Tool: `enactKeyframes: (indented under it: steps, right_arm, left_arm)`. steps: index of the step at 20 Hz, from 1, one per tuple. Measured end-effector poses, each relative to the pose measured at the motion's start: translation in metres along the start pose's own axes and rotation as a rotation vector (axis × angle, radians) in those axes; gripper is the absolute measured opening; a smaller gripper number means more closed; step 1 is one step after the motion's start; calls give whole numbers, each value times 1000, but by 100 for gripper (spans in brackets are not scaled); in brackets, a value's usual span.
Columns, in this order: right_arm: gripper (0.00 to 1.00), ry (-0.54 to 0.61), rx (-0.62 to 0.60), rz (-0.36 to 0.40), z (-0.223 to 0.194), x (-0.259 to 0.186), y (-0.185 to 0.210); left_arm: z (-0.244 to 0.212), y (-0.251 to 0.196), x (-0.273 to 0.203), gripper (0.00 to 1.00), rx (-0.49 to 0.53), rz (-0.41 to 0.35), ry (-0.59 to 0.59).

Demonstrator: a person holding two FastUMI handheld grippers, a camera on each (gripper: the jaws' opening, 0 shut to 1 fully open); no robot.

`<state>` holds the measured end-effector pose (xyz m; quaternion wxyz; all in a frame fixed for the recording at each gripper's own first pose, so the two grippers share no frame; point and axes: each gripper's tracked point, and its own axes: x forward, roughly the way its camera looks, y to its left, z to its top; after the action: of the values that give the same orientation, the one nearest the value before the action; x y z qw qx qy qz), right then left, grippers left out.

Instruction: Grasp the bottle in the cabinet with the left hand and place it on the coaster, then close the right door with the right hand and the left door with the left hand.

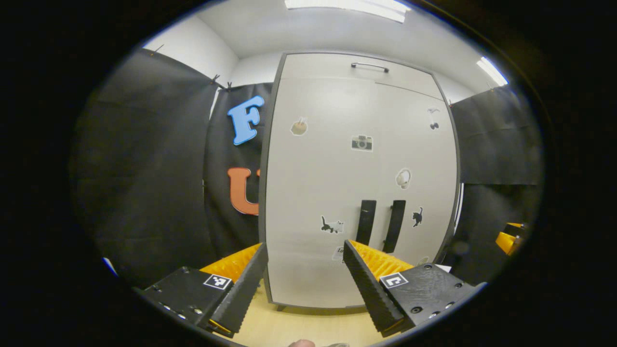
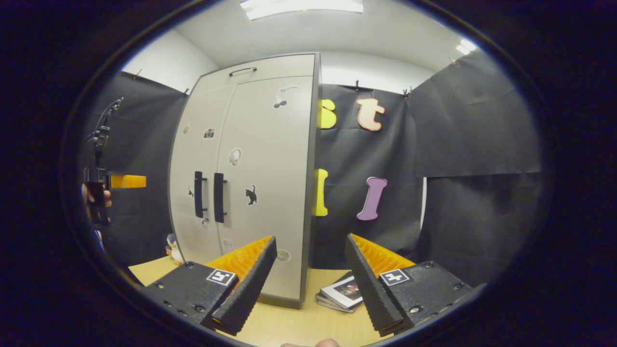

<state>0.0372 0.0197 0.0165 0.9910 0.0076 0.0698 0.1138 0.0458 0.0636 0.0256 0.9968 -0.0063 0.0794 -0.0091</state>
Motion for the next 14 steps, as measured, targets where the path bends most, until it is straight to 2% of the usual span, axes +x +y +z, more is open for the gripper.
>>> enactKeyframes:
  steps: [1, 7, 14]
  right_arm:
    - [96, -7, 0, 18, 4, 3, 8]
    - [94, -63, 14, 116, 32, 13, 54]
    - [94, -98, 38, 174, 51, 18, 87]
  left_arm:
    - [4, 6, -8, 100, 2, 13, -10]
    - [27, 46, -64, 100, 27, 120, -67]
    - [46, 78, -130, 100, 63, 231, -145]
